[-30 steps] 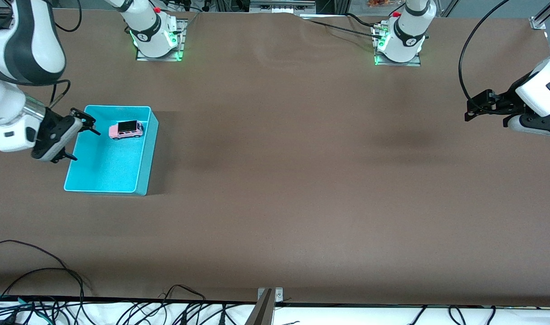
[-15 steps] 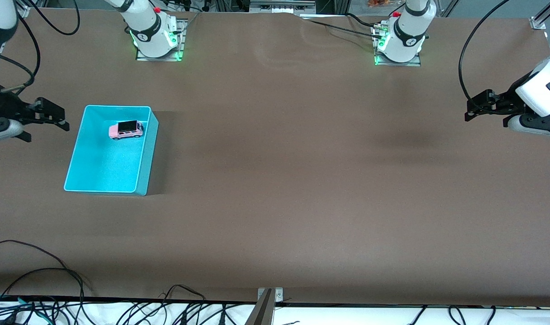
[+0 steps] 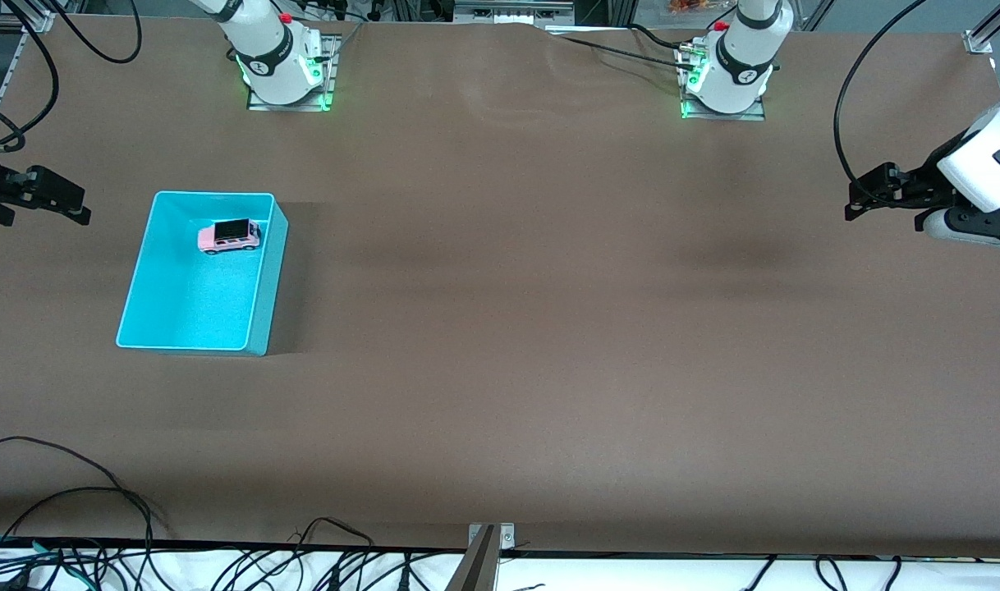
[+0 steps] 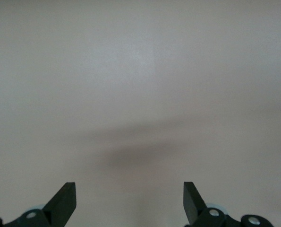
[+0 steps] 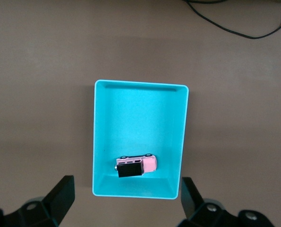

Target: Wind and store pink jeep toy

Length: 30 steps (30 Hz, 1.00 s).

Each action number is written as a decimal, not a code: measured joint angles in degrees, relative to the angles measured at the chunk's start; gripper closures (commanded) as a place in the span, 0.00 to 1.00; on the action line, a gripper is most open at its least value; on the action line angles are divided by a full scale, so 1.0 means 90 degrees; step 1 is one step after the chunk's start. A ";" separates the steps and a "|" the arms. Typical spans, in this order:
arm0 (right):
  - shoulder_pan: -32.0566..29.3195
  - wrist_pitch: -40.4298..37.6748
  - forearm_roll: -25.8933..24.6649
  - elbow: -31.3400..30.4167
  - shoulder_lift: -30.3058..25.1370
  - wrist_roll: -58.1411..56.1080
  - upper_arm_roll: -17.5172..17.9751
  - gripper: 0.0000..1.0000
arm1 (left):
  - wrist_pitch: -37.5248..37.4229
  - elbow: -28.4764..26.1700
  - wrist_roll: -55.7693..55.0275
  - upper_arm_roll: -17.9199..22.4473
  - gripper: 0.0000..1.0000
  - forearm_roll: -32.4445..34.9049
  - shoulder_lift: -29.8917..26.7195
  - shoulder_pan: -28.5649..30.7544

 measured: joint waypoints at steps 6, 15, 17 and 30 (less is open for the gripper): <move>-0.0006 -0.0165 0.0000 0.0000 -0.0044 0.0023 -0.0008 0.00 | 0.0000 0.0000 0.0000 0.0000 0.00 0.0000 0.0000 0.0000; 0.0000 -0.0183 0.0000 0.0000 -0.0094 0.0032 -0.0003 0.00 | 0.0000 0.0000 0.0000 0.0000 0.00 0.0000 0.0000 0.0000; 0.0002 -0.0181 0.0000 0.0000 -0.0094 0.0033 -0.0002 0.00 | 0.0000 0.0000 0.0000 0.0000 0.00 0.0000 0.0000 0.0000; 0.0002 -0.0178 0.0000 0.0000 -0.0092 0.0037 -0.0002 0.00 | 0.0000 0.0000 0.0000 0.0000 0.00 0.0000 0.0000 0.0000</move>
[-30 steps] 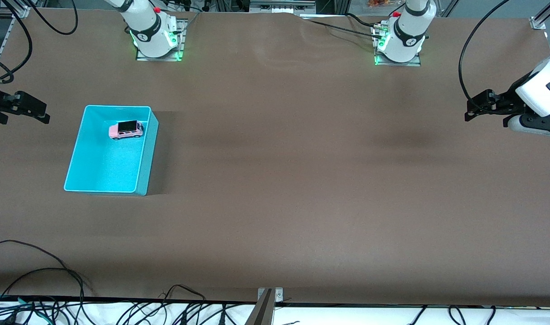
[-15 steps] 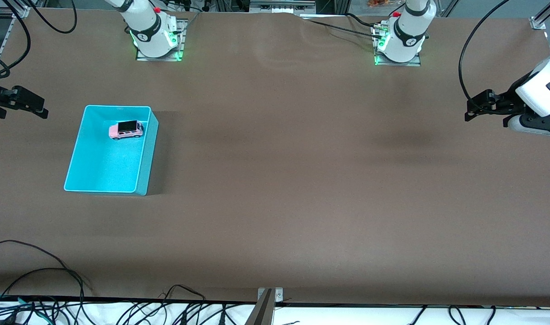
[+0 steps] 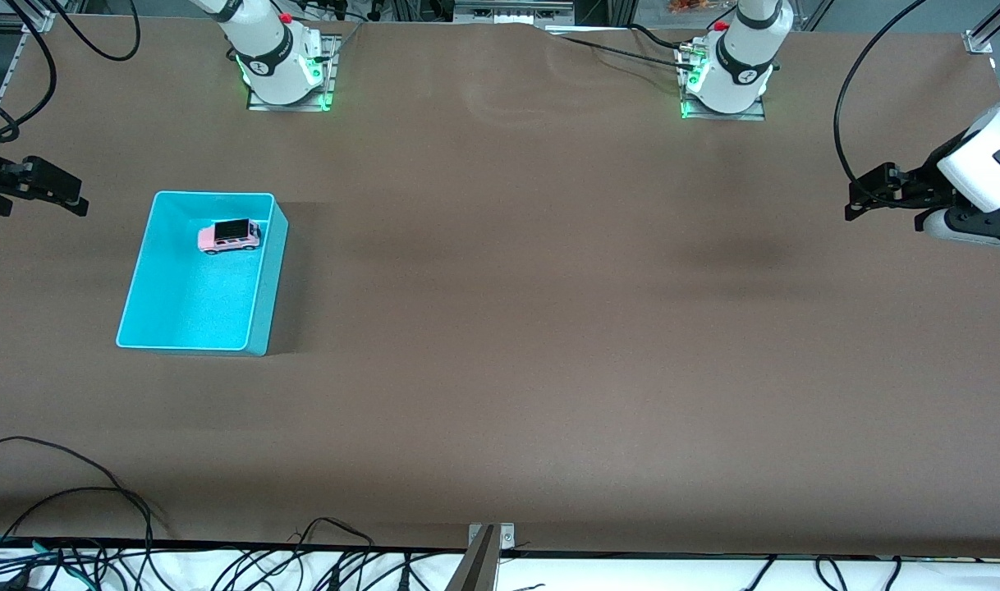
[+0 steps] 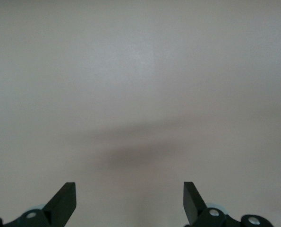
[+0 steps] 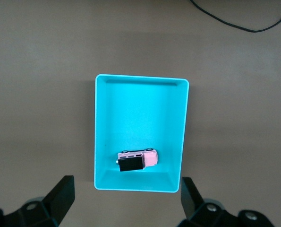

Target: Wind and store pink jeep toy

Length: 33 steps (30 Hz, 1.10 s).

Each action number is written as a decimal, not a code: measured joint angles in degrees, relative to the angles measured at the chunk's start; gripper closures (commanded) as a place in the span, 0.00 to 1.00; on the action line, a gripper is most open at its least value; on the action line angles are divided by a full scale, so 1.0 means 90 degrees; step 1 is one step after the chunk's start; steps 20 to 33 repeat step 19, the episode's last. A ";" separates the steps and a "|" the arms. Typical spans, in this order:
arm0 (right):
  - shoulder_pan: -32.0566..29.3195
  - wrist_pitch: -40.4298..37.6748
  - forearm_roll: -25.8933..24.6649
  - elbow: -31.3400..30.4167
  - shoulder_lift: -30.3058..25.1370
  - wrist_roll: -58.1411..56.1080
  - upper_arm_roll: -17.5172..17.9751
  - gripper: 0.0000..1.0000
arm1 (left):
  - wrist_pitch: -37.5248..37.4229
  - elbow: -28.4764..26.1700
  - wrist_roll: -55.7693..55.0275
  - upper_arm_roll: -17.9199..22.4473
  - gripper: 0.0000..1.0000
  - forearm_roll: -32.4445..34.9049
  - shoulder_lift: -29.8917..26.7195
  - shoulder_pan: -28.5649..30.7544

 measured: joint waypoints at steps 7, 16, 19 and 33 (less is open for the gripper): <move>0.0001 0.0000 0.0000 0.0000 0.0006 0.0000 0.0000 0.00 | 0.0000 0.0000 0.0000 0.0000 0.00 0.0000 0.0000 0.0000; 0.0016 0.0000 0.0000 -0.0002 0.0088 -0.0004 0.0007 0.00 | 0.0000 0.0000 0.0000 0.0000 0.00 0.0000 0.0000 0.0000; 0.0020 0.0000 0.0000 -0.0002 0.0110 -0.0004 0.0007 0.00 | 0.0000 0.0000 0.0000 0.0000 0.00 0.0000 0.0000 0.0000; 0.0020 0.0000 0.0000 -0.0002 0.0110 -0.0004 0.0007 0.00 | 0.0000 0.0000 0.0000 0.0000 0.00 0.0000 0.0000 0.0000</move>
